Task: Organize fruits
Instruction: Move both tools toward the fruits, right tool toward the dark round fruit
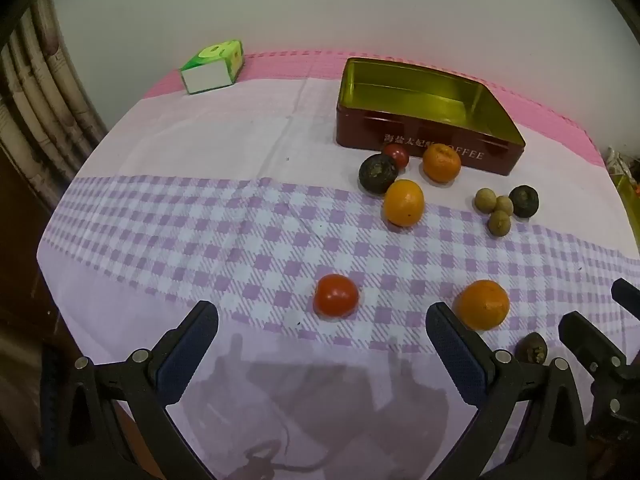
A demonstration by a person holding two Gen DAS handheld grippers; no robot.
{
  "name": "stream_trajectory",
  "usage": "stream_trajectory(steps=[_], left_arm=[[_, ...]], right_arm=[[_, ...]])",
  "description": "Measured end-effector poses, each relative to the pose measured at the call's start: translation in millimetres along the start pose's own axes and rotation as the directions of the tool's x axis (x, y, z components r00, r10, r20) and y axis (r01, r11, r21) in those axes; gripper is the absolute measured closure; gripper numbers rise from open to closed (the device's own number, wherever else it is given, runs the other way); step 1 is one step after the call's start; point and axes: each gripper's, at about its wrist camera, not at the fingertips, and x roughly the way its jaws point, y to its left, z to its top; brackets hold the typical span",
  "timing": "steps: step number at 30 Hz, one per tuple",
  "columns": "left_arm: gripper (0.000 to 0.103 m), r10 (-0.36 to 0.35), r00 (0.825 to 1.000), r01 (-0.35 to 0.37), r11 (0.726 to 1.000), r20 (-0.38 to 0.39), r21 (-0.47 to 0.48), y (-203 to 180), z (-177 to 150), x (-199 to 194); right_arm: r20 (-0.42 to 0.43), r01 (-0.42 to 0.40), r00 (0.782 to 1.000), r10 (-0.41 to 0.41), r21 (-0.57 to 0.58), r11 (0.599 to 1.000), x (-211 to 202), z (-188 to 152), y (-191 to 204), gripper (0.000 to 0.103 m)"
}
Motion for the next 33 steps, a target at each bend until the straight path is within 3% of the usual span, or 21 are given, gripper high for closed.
stream_trajectory(steps=[33], left_arm=[[0.001, 0.001, 1.0, -0.001, 0.999, -0.016, 0.036, -1.2, -4.5, 1.4]], right_arm=[[-0.033, 0.0, 0.999, 0.0, -0.013, 1.0, 4.3, -4.5, -0.9, 0.013]])
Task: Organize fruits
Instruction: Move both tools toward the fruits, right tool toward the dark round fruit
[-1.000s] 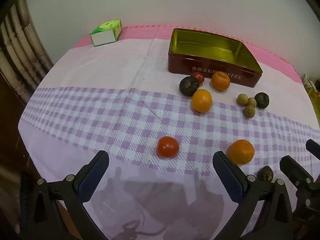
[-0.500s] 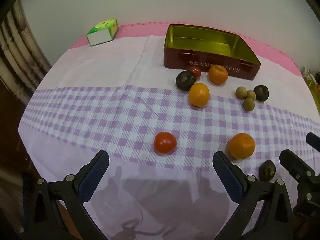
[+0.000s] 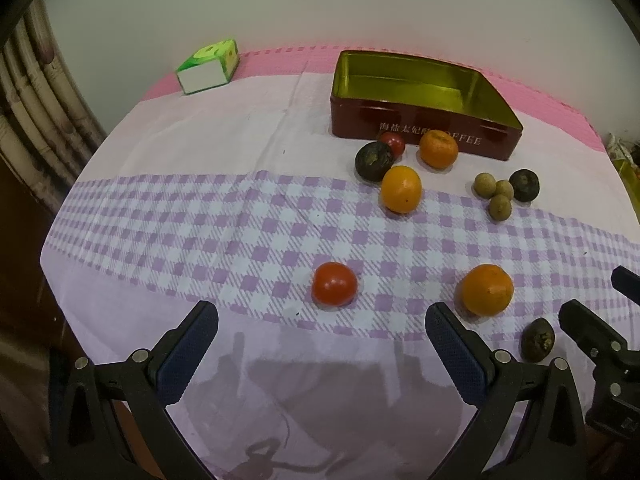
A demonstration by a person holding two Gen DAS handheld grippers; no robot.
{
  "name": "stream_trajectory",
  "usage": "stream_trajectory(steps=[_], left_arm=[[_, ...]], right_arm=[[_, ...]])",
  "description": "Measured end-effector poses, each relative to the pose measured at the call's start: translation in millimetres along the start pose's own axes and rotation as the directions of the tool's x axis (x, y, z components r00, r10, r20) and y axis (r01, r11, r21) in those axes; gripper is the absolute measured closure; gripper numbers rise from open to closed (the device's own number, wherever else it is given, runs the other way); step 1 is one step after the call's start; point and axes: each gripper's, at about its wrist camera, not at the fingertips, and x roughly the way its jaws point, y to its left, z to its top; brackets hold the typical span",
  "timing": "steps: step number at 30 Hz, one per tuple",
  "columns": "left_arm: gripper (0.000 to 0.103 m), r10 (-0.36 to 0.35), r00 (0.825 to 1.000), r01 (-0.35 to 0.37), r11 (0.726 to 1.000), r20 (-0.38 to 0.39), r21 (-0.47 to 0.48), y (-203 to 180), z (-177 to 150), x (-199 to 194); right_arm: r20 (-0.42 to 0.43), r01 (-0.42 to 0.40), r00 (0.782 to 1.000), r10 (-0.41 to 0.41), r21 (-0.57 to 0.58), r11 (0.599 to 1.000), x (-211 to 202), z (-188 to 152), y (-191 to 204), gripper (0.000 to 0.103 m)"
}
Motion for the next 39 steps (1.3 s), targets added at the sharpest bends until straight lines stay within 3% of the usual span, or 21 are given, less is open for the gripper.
stream_trajectory(steps=[12, 39], left_arm=[[0.001, 0.006, 1.0, -0.006, 1.0, 0.02, 0.028, -4.8, -3.3, -5.1], [0.001, 0.002, 0.998, -0.001, 1.0, -0.065, 0.015, -3.3, -9.0, 12.2]], right_arm=[[-0.016, -0.004, 1.0, 0.004, -0.001, 1.0, 0.9, -0.6, -1.2, 0.016], [-0.056, -0.01, 0.998, 0.009, -0.01, 1.0, 7.8, -3.4, -1.1, 0.02]])
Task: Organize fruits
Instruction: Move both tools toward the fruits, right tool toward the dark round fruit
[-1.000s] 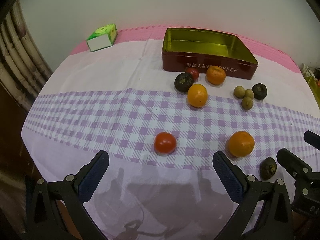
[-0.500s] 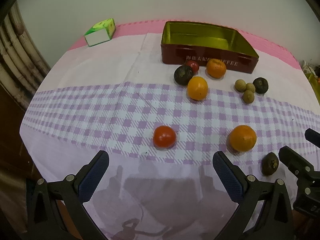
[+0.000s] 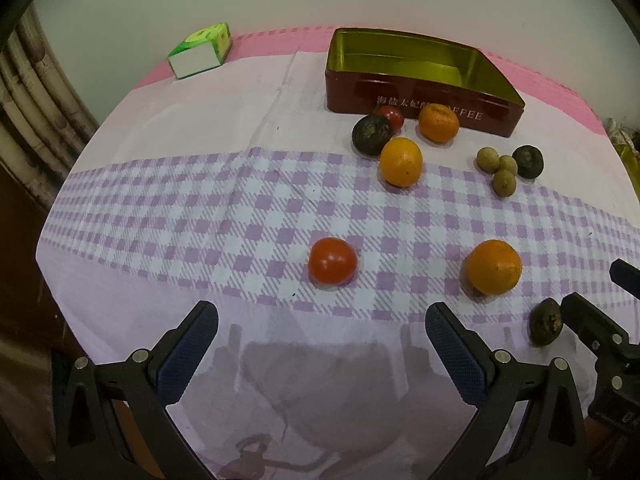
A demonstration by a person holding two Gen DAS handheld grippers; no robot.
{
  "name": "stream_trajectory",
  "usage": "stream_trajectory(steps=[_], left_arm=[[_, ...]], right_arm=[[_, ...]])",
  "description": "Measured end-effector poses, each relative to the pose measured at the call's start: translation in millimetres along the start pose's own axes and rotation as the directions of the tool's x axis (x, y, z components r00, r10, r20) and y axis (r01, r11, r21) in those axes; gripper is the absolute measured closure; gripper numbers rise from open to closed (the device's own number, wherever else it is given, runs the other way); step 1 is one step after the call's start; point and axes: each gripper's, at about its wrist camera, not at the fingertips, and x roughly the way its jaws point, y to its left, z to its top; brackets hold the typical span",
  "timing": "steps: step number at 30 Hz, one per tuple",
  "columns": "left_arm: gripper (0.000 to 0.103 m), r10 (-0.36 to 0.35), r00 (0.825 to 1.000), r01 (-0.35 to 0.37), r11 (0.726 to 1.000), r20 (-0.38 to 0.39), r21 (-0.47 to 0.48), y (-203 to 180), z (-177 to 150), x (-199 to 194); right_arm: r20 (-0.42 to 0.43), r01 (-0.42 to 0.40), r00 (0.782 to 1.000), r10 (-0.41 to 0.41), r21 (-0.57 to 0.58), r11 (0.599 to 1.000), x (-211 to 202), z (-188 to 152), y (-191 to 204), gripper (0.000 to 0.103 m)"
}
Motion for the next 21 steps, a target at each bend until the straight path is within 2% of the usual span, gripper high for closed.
stream_trajectory(steps=[21], left_arm=[[0.001, -0.002, 1.0, 0.002, 1.0, -0.014, 0.003, -0.7, -1.7, 2.9]], right_arm=[[-0.018, 0.002, 1.0, -0.002, 0.014, 1.0, 0.7, -3.3, -3.5, 0.022]])
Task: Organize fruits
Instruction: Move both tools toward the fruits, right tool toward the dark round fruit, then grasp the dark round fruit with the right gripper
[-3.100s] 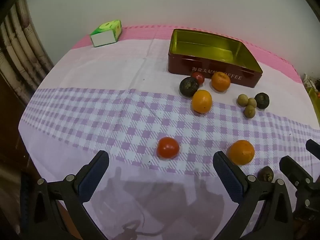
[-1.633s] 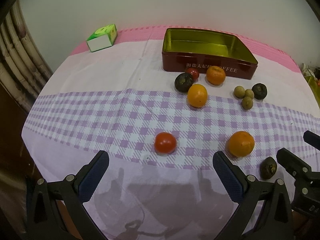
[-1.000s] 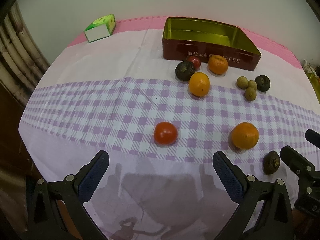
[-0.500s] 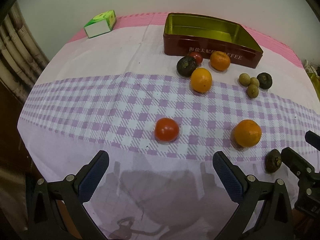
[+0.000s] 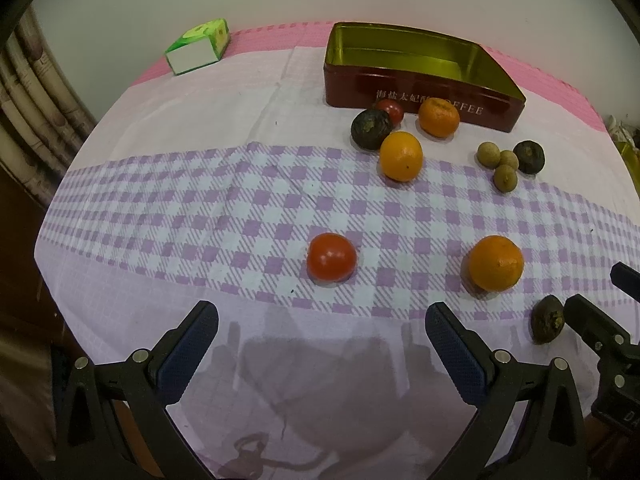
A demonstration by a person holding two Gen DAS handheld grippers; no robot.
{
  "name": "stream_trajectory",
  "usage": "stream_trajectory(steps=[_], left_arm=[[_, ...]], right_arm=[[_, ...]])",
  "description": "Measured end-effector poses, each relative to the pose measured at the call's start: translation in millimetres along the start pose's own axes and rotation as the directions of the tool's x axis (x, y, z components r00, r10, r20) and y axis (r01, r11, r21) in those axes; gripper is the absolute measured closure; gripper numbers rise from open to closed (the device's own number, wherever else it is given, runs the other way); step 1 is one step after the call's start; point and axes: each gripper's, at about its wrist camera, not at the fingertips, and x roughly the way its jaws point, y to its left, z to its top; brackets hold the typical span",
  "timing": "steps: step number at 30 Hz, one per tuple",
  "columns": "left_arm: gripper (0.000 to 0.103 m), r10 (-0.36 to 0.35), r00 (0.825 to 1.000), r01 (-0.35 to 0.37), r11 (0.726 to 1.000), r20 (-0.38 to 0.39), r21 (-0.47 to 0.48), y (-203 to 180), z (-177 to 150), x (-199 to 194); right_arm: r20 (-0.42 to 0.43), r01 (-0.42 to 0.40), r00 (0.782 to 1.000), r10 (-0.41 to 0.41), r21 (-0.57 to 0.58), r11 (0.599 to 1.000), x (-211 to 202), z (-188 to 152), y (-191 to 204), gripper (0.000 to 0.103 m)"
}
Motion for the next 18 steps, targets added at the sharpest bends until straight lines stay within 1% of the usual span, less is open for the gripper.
stream_trajectory(steps=[9, 18], left_arm=[[0.001, -0.001, 1.0, 0.0, 1.0, -0.023, -0.01, 1.8, -0.7, 5.1], [0.001, -0.009, 0.999, 0.008, 1.0, -0.04, -0.029, 5.5, -0.9, 8.9]], right_arm=[[-0.016, 0.001, 1.0, -0.001, 0.01, 1.0, 2.4, -0.9, -3.4, 0.023], [-0.064, 0.005, 0.998, -0.003, 0.023, 1.0, 6.4, -8.0, -9.1, 0.024]])
